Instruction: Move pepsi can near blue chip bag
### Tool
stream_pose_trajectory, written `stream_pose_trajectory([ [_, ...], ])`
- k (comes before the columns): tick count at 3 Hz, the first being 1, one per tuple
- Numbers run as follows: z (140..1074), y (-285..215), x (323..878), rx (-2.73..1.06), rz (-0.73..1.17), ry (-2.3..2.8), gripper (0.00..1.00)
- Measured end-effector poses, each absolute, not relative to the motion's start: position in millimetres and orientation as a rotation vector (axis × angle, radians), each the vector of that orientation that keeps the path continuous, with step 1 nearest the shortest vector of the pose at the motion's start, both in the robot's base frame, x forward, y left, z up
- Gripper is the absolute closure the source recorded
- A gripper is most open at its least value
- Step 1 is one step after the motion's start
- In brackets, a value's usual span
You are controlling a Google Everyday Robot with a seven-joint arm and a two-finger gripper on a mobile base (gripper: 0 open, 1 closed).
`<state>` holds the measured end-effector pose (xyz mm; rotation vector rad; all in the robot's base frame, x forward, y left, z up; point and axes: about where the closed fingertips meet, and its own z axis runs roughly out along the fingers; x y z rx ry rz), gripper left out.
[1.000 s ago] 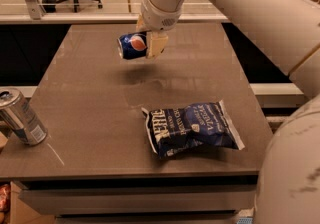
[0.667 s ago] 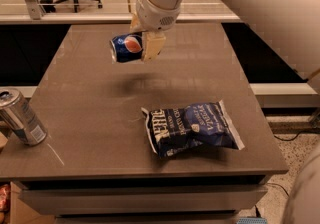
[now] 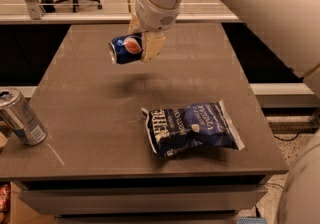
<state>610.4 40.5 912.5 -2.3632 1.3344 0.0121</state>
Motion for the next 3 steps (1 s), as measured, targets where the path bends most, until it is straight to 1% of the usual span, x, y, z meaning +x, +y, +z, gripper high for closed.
stream_pose_trajectory([
  [1,909.7,47.2,601.0,-2.421,0.044,1.261,1.0],
  [3,901.7,58.5,558.3,-2.512,0.096,1.148,1.0],
])
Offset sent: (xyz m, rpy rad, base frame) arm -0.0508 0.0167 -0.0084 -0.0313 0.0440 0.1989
